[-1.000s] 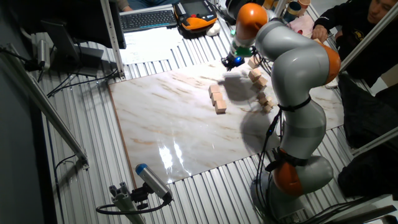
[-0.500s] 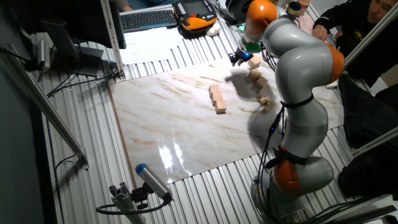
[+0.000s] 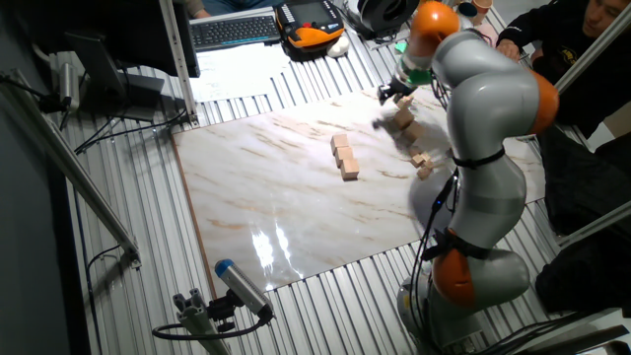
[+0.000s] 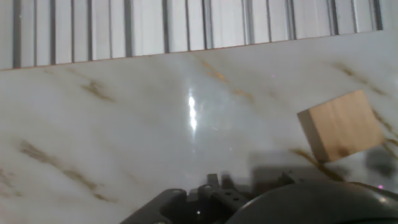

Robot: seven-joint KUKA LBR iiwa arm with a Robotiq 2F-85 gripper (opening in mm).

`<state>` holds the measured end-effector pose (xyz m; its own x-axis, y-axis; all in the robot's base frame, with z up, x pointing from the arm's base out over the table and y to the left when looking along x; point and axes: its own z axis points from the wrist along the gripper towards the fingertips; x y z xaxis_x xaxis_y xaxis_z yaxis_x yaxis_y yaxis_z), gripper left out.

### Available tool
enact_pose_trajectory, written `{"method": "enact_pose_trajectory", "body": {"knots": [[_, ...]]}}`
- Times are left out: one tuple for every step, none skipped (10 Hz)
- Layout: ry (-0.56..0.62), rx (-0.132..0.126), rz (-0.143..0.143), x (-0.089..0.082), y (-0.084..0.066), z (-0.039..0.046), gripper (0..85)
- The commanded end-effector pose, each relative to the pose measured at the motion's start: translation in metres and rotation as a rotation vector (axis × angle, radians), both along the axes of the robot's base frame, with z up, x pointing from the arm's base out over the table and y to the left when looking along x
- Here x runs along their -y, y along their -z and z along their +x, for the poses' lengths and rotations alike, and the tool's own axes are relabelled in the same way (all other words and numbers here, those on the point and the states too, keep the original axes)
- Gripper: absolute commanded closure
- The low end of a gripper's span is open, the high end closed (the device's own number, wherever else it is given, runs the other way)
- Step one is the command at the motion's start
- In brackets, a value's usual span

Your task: Stack the blocks into a pyramid shape

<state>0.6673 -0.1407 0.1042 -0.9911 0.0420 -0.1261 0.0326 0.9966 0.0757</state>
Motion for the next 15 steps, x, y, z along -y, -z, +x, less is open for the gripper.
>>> {"method": "enact_pose_trajectory", "body": {"knots": [[-0.021, 0.021, -0.015, 0.014, 0.004, -0.0027, 34.0], [-0.042, 0.030, 0.004, 0.021, 0.009, -0.0037, 34.0], [-0.056, 0.022, 0.009, 0.027, 0.010, -0.0031, 34.0], [-0.079, 0.020, 0.014, 0.034, 0.010, -0.0030, 34.0], [-0.090, 0.020, 0.022, 0.036, 0.012, -0.0037, 34.0], [-0.093, 0.020, 0.022, 0.037, 0.014, -0.0055, 34.0], [-0.098, 0.023, 0.019, 0.039, 0.016, -0.0074, 17.0], [-0.102, 0.028, 0.019, 0.041, 0.018, -0.0097, 17.0], [-0.107, 0.029, 0.020, 0.042, 0.020, -0.0122, 17.0], [-0.110, 0.038, 0.017, 0.042, 0.025, -0.0152, 17.0], [-0.115, 0.040, 0.024, 0.042, 0.030, -0.0176, 17.0], [-0.120, 0.042, 0.024, 0.042, 0.033, -0.0195, 17.0], [-0.123, 0.042, 0.025, 0.043, 0.035, -0.0211, 17.0], [-0.130, 0.047, 0.019, 0.044, 0.037, -0.0223, 17.0], [-0.133, 0.047, 0.020, 0.044, 0.039, -0.0230, 17.0]]}}
